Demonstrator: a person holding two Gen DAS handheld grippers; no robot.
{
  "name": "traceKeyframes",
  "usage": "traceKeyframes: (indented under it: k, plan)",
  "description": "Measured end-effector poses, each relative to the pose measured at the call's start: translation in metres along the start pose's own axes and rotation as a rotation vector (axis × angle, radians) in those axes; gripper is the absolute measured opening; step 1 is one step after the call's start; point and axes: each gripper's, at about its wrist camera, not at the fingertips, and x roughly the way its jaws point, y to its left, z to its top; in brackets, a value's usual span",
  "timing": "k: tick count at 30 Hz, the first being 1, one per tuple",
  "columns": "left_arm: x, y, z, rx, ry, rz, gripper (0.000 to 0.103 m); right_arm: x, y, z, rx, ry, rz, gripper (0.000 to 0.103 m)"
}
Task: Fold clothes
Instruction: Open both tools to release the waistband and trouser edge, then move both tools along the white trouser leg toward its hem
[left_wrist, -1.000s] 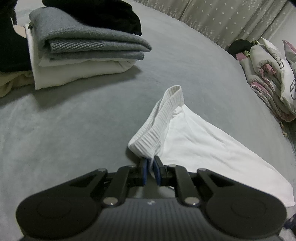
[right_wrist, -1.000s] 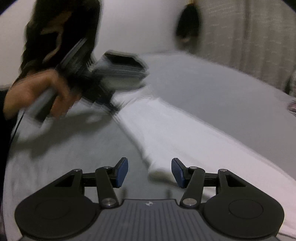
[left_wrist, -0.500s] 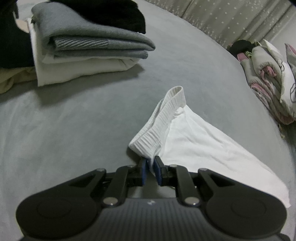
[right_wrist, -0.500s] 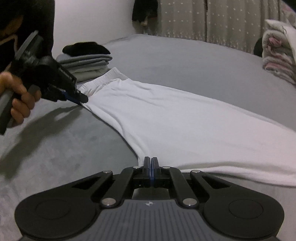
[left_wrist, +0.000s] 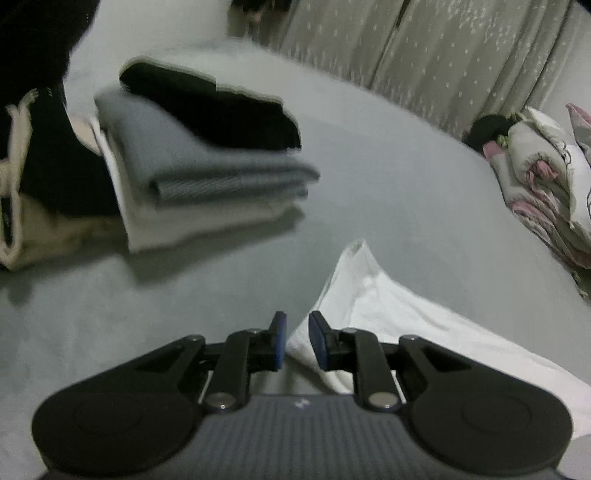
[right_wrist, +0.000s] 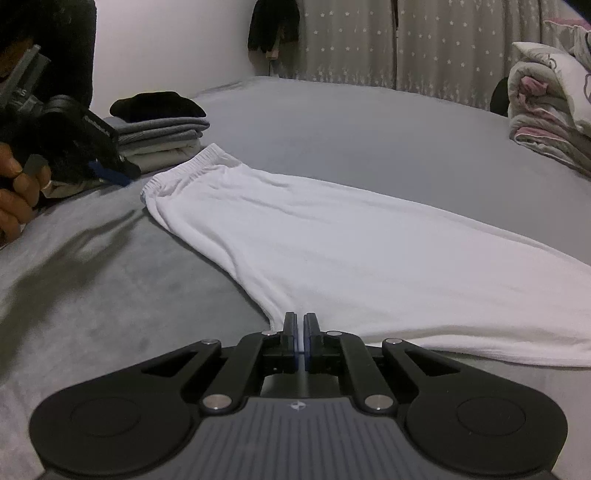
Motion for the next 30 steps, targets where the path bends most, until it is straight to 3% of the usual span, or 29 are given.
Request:
traceKeyframes:
  k: [3,6,8,12,17,25,30]
  plan:
    - [0.001,-0.026,-0.007,0.102,-0.039,-0.051,0.024,0.0,-0.002,0.001,0.001,-0.008,0.005,0.006]
    - [0.02,-0.049,-0.021,0.157,0.026,-0.106,0.025,-0.003,-0.004,0.004,-0.007,-0.024,0.011,0.006]
    - [0.038,-0.053,-0.03,0.162,0.097,-0.096,0.025,-0.009,-0.016,0.01,0.019,-0.065,0.003,0.009]
    - [0.048,-0.056,-0.038,0.21,0.105,-0.041,0.023,-0.009,-0.063,0.004,0.066,-0.058,-0.066,0.015]
    - [0.045,-0.059,-0.042,0.246,0.094,-0.019,0.024,-0.01,-0.122,-0.003,0.127,-0.05,-0.152,0.016]
    - [0.043,-0.062,-0.045,0.279,0.083,-0.002,0.024,-0.067,-0.276,-0.037,0.328,-0.011,-0.406,0.019]
    - [0.043,-0.065,-0.046,0.292,0.076,0.005,0.024,-0.104,-0.338,-0.071,0.527,-0.089,-0.542,0.017]
